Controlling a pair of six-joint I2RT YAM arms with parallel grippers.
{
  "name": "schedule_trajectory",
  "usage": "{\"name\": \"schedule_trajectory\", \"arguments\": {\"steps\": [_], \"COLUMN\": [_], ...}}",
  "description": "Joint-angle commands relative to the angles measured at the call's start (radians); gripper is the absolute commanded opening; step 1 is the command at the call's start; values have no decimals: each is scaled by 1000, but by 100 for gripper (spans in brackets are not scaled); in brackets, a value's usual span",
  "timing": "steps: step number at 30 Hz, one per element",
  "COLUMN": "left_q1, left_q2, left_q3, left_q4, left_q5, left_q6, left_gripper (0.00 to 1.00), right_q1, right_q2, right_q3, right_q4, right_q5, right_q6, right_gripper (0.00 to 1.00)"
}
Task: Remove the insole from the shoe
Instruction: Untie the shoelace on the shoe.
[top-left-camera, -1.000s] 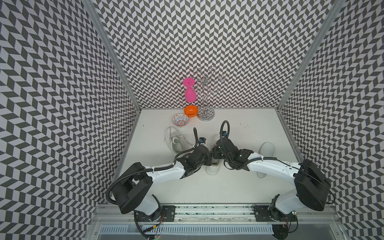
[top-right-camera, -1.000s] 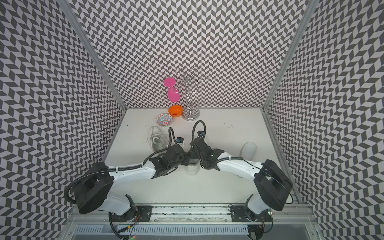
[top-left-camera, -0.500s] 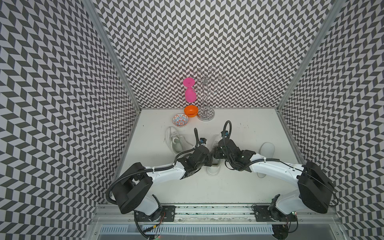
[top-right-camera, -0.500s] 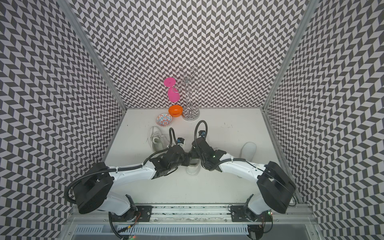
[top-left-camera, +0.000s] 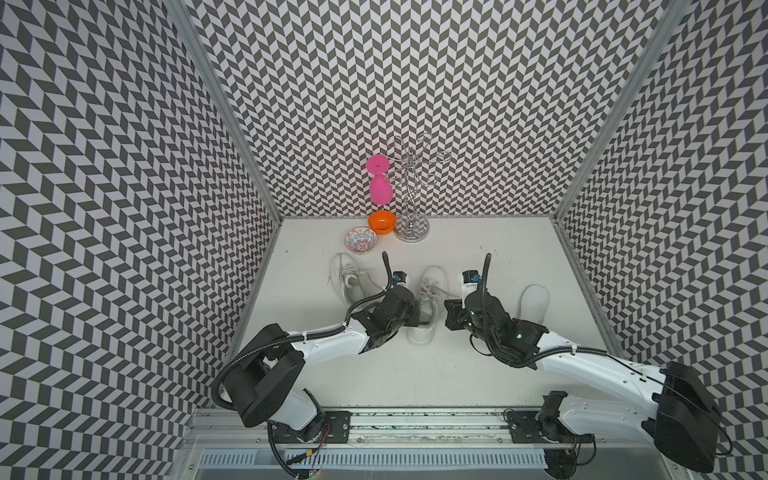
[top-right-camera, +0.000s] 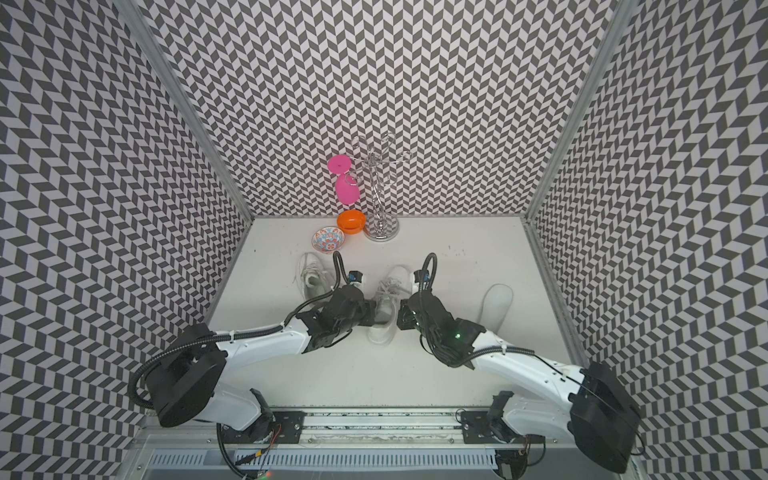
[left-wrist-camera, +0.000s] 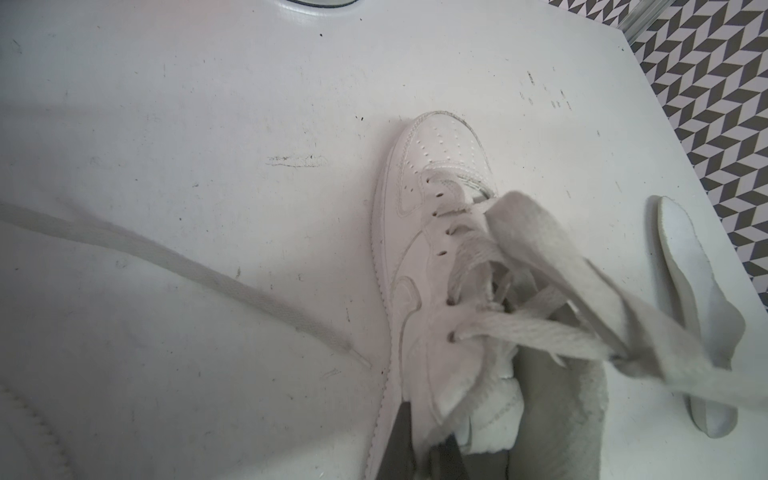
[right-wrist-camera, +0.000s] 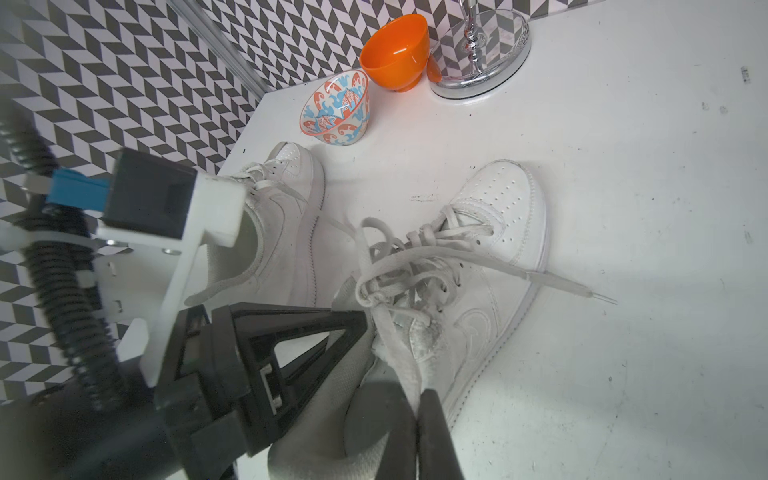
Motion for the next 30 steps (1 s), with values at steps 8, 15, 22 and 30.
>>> {"name": "schedule_trajectory", "arguments": {"steps": [8, 15, 22, 30], "left_q1": [27, 35, 33, 32], "left_q2": [-10, -18, -22, -23], "left_q3": [23, 16, 14, 15], "left_q4": [7, 10, 18, 30], "left_q5": [-38, -32, -20, 0], "left_q6": [-1, -2, -1, -2], "left_gripper": [0, 0, 0, 0], "right_q1": [1, -68, -174, -223], "right_q2": [-168, -271, -339, -300], "right_q3": [-62, -77, -96, -98], "right_q4": [-28, -118, -134, -121], "right_q5": [269, 324, 266, 196], "right_q6": [37, 38, 10, -10], "right_gripper": [0, 0, 0, 0]}}
